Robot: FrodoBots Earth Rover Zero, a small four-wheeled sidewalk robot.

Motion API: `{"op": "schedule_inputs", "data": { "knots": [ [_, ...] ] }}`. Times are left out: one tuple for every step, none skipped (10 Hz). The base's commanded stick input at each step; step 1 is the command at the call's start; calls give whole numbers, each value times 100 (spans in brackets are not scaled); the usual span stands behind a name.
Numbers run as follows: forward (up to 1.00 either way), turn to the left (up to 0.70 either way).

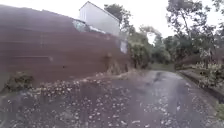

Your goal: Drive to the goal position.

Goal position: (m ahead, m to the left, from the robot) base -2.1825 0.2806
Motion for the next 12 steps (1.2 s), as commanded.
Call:
{"op": "schedule_inputs", "data": {
  "knots": [
    [4, 1],
    [4, 2],
    [4, 1],
    [4, 1],
    [4, 1],
    [4, 1],
    [4, 1],
    [4, 1],
    [4, 1],
    [4, 1],
    [4, 1],
    [4, 1]
  ]
}}
